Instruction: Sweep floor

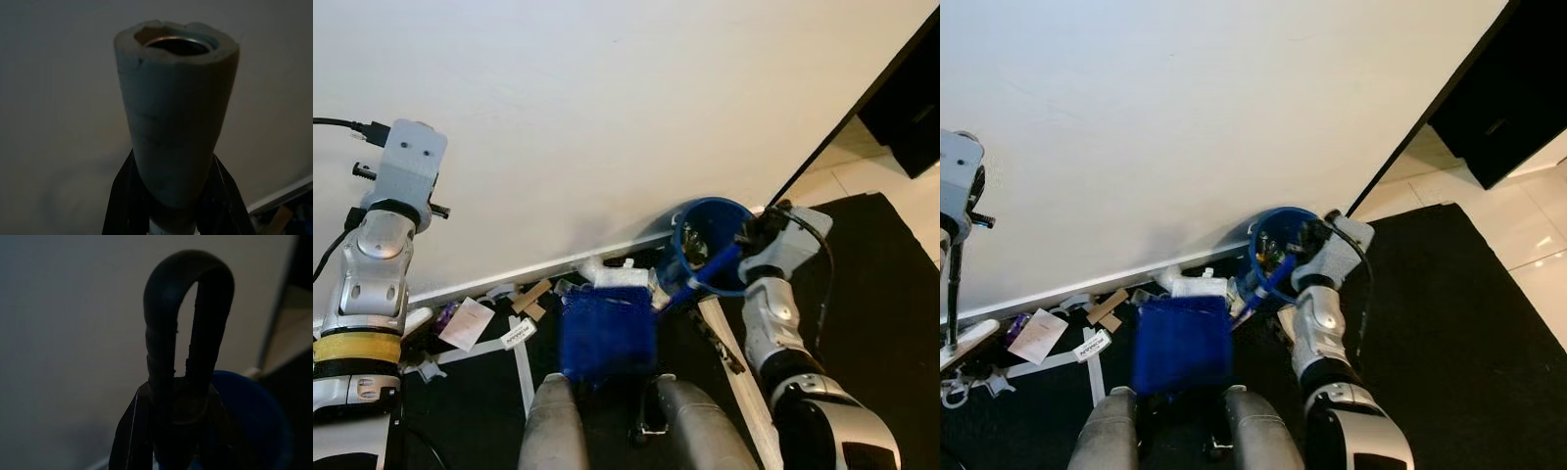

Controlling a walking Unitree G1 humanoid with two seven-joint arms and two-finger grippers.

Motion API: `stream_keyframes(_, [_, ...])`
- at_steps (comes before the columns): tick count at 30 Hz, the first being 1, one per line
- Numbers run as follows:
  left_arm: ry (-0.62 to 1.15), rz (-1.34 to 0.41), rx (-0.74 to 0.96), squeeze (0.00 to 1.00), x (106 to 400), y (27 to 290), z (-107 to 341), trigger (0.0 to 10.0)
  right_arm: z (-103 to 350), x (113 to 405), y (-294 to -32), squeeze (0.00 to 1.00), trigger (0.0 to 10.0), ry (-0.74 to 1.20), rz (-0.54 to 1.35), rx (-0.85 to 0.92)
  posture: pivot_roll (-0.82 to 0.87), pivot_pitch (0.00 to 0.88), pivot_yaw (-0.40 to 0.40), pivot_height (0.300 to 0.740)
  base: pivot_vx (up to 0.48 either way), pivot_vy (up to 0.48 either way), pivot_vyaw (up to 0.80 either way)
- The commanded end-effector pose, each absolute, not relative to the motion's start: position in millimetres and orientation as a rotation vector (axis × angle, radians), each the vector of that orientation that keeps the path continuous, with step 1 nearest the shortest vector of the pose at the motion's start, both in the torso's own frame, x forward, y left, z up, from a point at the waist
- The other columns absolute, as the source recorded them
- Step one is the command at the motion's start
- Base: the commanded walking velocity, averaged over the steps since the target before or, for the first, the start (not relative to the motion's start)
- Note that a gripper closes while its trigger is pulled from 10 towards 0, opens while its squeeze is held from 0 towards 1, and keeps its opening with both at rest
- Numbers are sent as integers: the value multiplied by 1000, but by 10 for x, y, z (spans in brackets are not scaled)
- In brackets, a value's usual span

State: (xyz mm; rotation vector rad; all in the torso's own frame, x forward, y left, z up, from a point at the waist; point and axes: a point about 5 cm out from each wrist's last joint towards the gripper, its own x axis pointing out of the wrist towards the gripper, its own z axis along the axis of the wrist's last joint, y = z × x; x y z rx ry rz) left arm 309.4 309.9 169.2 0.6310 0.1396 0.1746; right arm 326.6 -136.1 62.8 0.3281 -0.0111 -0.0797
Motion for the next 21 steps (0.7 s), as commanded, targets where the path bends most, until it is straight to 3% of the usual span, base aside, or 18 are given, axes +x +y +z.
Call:
stream_keyframes(1, [149, 186, 673, 0, 3074, 3105, 1629, 10000, 636, 3259, -1413, 0, 10000, -34, -87, 320, 143, 130, -69, 740, 0, 0, 0])
stream_keyframes(12, [122, 265, 637, 0, 3019, 3062, 1399, 10000, 598, 3295, -1364, 0, 10000, 30, -44, 193, 141, 146, -82, 740, 0, 0, 0])
stream_keyframes(21, [74, 297, 559, 0, 3046, 3038, 1387, 10000, 644, 3327, -1467, 0, 10000, 15, -93, 35, 137, 160, -85, 740, 0, 0, 0])
